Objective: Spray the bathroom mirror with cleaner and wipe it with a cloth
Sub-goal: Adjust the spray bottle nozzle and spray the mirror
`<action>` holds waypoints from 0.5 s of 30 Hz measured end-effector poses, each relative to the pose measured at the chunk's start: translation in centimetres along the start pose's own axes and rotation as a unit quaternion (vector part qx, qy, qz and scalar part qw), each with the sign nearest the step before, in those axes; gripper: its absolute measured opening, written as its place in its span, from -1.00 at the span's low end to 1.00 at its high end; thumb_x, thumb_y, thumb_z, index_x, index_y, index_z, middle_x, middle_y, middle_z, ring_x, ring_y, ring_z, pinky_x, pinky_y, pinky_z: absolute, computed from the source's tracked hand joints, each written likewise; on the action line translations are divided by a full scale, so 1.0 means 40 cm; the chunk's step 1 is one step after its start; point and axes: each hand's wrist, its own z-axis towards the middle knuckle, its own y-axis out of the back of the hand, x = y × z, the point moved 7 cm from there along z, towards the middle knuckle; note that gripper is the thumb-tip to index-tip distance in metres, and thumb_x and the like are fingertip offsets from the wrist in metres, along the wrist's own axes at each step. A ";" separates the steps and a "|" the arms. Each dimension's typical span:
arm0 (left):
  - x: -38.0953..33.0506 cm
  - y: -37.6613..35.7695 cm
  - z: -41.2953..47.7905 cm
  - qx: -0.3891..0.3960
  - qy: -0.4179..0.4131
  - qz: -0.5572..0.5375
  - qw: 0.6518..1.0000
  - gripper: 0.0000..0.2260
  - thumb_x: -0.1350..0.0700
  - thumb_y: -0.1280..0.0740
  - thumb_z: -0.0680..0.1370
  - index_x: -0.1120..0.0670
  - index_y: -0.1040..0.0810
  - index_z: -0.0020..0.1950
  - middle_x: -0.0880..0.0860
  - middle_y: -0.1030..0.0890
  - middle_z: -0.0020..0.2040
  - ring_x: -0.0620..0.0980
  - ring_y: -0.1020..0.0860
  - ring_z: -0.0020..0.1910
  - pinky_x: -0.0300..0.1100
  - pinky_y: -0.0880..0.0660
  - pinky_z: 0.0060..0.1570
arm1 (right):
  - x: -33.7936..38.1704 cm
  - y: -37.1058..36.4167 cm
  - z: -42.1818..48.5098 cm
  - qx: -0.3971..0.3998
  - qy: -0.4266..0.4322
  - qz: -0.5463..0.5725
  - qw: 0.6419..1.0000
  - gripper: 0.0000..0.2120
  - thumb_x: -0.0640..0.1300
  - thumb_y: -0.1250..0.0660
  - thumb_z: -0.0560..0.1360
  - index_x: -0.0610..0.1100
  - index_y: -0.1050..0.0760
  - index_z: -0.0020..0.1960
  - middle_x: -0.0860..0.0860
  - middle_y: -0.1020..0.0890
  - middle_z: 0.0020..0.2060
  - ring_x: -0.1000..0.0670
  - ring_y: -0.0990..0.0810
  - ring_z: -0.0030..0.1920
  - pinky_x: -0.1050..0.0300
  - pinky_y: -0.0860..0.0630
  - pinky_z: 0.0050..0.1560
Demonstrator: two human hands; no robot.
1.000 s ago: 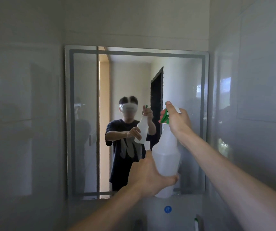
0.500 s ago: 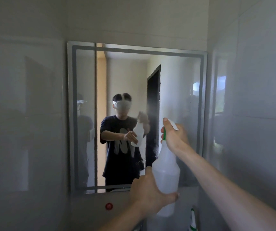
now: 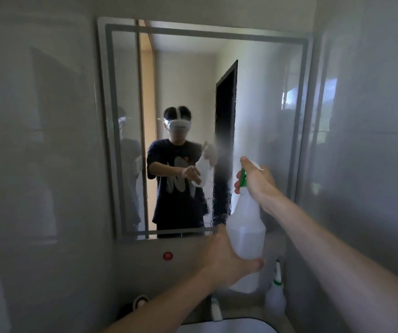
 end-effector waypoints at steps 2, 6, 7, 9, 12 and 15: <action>0.019 -0.014 -0.007 0.007 0.003 -0.027 1.000 -0.18 -0.40 -0.51 0.08 -0.16 -0.39 0.27 -0.17 -0.59 0.12 -0.08 -0.60 0.09 0.00 -0.62 0.07 | -0.020 -0.002 -0.006 -0.010 -0.006 -0.002 1.000 -0.53 0.16 -0.22 0.58 -0.10 -0.46 -0.39 0.05 -0.56 -0.54 -0.15 -0.58 -0.37 -0.15 -0.58 0.01; 0.048 -0.032 -0.015 0.034 0.005 -0.043 0.999 -0.22 -0.37 -0.54 0.10 -0.23 -0.37 0.25 -0.20 -0.59 0.10 -0.11 -0.60 0.07 0.00 -0.64 0.06 | -0.064 -0.009 -0.022 -0.019 -0.038 0.014 0.999 -0.54 0.16 -0.23 0.59 -0.17 -0.52 -0.30 -0.10 -0.63 -0.48 -0.10 -0.59 -0.44 0.12 -0.52 -0.28; 0.054 -0.032 -0.016 0.039 0.007 -0.036 0.999 -0.20 -0.38 -0.53 0.09 -0.22 -0.37 0.26 -0.20 -0.58 0.10 -0.10 -0.60 0.07 0.00 -0.63 0.07 | -0.075 -0.010 -0.025 -0.021 -0.041 0.016 0.999 -0.53 0.16 -0.22 0.60 -0.18 -0.55 -0.28 -0.16 -0.67 -0.42 -0.07 -0.61 -0.42 0.14 -0.49 -0.30; 0.063 -0.030 -0.016 0.048 0.010 -0.028 0.998 -0.14 -0.40 -0.50 0.07 -0.18 -0.37 0.32 -0.17 -0.58 0.14 -0.07 -0.60 0.10 0.02 -0.63 0.09 | -0.093 -0.008 -0.030 -0.027 -0.041 0.026 0.998 -0.53 0.15 -0.22 0.60 -0.19 -0.58 -0.25 -0.20 -0.71 -0.33 -0.02 -0.63 -0.39 0.13 -0.47 -0.25; 0.065 -0.031 -0.024 0.064 0.005 -0.026 0.998 -0.10 -0.40 -0.46 0.05 -0.16 -0.38 0.34 -0.13 -0.58 0.18 -0.03 -0.60 0.14 0.05 -0.60 0.15 | -0.113 -0.011 -0.036 -0.010 -0.046 0.061 0.997 -0.55 0.13 -0.23 0.60 -0.20 -0.56 -0.25 -0.22 -0.65 -0.34 -0.09 -0.64 -0.36 0.08 -0.51 -0.17; 0.075 -0.040 -0.034 0.077 0.011 -0.021 0.997 -0.10 -0.39 -0.46 0.06 -0.16 -0.38 0.36 -0.12 -0.59 0.17 -0.03 -0.60 0.14 0.05 -0.60 0.15 | -0.134 -0.019 -0.045 -0.001 -0.061 0.068 0.996 -0.53 0.16 -0.24 0.56 -0.20 -0.56 -0.27 -0.21 -0.65 -0.38 -0.14 -0.66 -0.35 -0.03 -0.57 -0.04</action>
